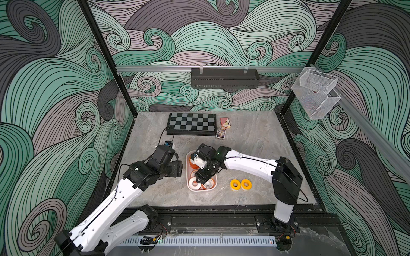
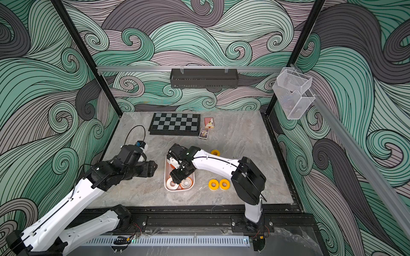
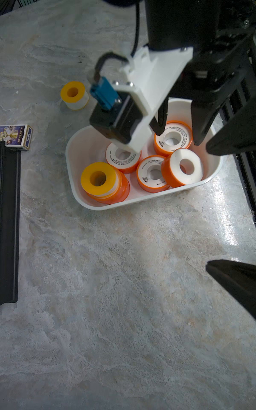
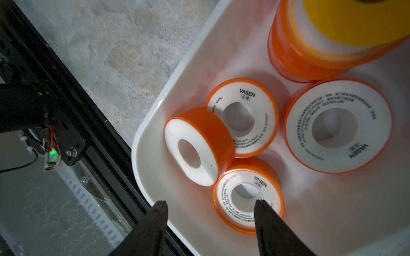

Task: Put the sealing tape into the storage box
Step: Place the sealing tape in the storage box, then adjust the sealing tape in the storage box.

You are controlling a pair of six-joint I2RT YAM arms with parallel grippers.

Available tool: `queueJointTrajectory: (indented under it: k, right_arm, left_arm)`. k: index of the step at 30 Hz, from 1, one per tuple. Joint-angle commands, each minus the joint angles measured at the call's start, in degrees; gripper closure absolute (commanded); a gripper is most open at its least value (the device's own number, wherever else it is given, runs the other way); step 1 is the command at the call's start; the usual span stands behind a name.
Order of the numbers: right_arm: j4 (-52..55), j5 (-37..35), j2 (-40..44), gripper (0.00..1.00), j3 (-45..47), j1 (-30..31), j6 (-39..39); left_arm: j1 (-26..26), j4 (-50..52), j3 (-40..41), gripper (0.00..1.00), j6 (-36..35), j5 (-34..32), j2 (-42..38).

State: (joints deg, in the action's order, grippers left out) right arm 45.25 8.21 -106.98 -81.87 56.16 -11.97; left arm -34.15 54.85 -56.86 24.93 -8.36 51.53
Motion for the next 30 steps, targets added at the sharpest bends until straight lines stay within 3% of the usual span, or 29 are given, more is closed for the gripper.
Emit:
queueJointTrajectory:
  k: [1,30]
  right_arm:
    - [-0.3,-2.6,-1.6,0.34,-1.1,1.4,2.9]
    - [-3.1,-10.8,-9.0,0.46,-5.3,2.7,4.4]
  left_arm:
    - [-0.3,0.7,-0.2,0.22,-0.2,-1.0,-0.5]
    - [-0.3,1.4,-0.4,0.22,0.5,-3.3,-1.1]
